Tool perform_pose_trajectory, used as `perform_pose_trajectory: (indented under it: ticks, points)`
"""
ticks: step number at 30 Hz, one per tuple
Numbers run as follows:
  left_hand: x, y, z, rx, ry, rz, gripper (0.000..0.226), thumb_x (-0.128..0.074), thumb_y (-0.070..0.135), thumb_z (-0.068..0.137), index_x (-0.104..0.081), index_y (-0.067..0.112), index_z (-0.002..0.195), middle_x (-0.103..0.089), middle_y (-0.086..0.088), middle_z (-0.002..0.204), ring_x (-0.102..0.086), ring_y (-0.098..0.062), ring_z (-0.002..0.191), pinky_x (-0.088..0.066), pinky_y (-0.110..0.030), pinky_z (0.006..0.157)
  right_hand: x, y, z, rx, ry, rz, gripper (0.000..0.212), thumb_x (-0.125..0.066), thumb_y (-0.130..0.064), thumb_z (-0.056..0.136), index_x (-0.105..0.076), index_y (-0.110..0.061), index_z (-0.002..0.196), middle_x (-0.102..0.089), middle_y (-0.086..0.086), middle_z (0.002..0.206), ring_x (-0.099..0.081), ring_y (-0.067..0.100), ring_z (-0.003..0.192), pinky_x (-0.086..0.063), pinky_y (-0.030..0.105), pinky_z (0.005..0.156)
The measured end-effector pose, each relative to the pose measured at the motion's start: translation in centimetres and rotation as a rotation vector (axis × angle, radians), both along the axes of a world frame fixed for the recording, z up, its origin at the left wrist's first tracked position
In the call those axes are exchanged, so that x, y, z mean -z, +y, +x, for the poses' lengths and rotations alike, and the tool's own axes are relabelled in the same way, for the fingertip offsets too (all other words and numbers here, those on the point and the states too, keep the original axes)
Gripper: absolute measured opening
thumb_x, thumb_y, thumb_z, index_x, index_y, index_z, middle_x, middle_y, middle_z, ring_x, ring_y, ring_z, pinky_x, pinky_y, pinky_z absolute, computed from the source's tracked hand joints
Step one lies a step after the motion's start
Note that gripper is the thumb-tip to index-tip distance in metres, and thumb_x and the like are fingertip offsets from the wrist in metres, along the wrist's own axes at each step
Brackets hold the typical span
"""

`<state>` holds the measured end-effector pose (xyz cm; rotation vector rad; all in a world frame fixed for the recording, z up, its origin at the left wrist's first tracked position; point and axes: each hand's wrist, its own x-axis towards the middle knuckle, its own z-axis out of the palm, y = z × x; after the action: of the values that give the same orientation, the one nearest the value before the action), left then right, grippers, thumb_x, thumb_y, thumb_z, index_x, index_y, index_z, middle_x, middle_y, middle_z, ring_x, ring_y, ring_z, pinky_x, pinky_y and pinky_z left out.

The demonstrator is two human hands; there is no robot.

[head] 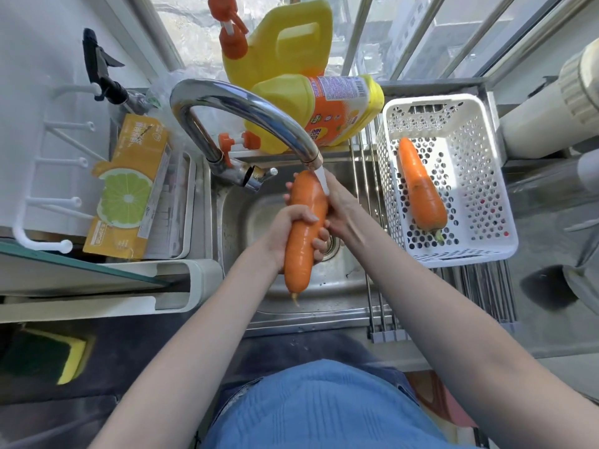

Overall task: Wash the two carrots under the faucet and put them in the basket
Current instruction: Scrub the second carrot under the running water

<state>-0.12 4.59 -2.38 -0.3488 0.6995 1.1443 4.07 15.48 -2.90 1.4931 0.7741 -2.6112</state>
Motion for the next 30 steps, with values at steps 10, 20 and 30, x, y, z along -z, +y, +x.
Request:
perform_pose_trajectory:
  ticks: [10,20,30]
  points:
    - [0.4,1.5,1.9,0.058,0.768,-0.434,0.013,-0.064,0.004,0.074,-0.063,-0.002,0.086,-0.059,-0.011,0.062,-0.055,-0.017,0.038,-0.045,-0.023,0.04,0.4,-0.1,-1.9,-0.266,-0.376,0.508,0.067,-0.066,-0.058,0.081,-0.057,-0.006,0.123,-0.063,0.011,0.116,-0.063,0.029,0.105,-0.051,0.04,0.093]
    - [1.5,0.6,2.3,0.044,1.138,-0.526,0.026,-0.059,0.021,0.06,-0.064,0.005,0.08,-0.065,-0.01,0.06,-0.062,-0.024,0.043,-0.048,-0.027,0.045,0.4,-1.3,-3.0,-0.375,-0.407,0.69,0.051,-0.074,-0.038,0.078,-0.051,-0.016,0.118,-0.053,0.003,0.124,-0.051,0.023,0.119,-0.04,0.026,0.091]
    - [0.7,-0.2,2.0,0.083,0.635,-0.305,0.019,-0.063,0.007,0.052,-0.054,0.006,0.069,-0.053,-0.011,0.06,-0.05,-0.02,0.04,-0.042,-0.021,0.043,1.3,0.9,-1.7,-0.299,-0.132,0.432,0.035,-0.08,-0.026,0.04,-0.069,-0.014,0.071,-0.069,0.017,0.093,-0.065,0.031,0.088,-0.053,0.051,0.087]
